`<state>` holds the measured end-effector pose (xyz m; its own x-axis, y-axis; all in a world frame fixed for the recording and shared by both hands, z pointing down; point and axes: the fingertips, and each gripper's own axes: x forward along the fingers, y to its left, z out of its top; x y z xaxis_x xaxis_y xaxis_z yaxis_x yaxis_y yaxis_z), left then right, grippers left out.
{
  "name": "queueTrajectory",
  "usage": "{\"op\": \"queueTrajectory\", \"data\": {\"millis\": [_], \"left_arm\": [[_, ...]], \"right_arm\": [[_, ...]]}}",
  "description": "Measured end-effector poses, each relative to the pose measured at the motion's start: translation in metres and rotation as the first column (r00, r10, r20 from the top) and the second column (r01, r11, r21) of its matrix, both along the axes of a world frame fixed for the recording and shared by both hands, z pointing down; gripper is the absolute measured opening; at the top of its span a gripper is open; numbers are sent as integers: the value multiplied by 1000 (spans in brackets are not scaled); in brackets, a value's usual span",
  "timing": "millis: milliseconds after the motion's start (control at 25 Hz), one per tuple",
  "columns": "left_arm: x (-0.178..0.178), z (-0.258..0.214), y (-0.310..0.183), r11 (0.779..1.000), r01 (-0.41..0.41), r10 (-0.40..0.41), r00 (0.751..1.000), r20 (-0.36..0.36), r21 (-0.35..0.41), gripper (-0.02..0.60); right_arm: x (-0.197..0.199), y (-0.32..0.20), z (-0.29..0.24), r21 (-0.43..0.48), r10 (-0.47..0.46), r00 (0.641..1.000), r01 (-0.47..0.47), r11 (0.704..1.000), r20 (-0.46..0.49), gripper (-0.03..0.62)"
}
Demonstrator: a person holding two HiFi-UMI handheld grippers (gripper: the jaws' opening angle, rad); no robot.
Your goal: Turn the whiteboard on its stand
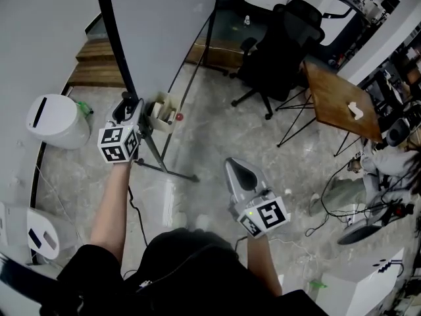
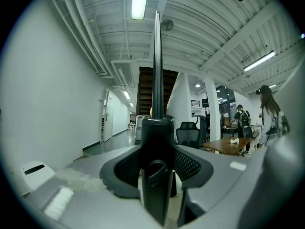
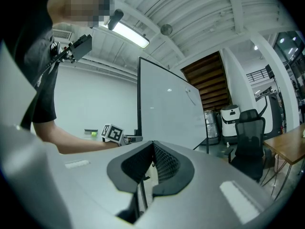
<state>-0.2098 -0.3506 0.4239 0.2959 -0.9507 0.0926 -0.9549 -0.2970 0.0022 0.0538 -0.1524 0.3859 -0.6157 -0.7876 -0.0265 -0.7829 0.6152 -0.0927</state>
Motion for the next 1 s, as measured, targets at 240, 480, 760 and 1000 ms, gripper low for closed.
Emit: {"op": "queueTrajectory", "data": {"millis": [240, 480, 760, 1000], "left_arm": [[-1, 0, 14, 1000, -6, 6, 1000, 5, -2, 198], [-4, 1, 26, 1000, -12, 12, 1000, 5, -7, 198], [-7, 1, 41, 999, -29, 29, 999, 14, -19, 198], [-13, 1, 57, 999, -27, 27, 1000, 13, -24, 198]], "right_arm": [[-3, 0, -1, 4, -13, 1000, 13, 1000, -4, 9], [-7, 0, 0, 0, -20, 1000, 20, 1000, -12, 9], [-10, -4, -1, 2, -33, 999, 33, 999, -13, 9], [-12, 0, -1, 4, -42, 999, 42, 999, -15, 9]]}}
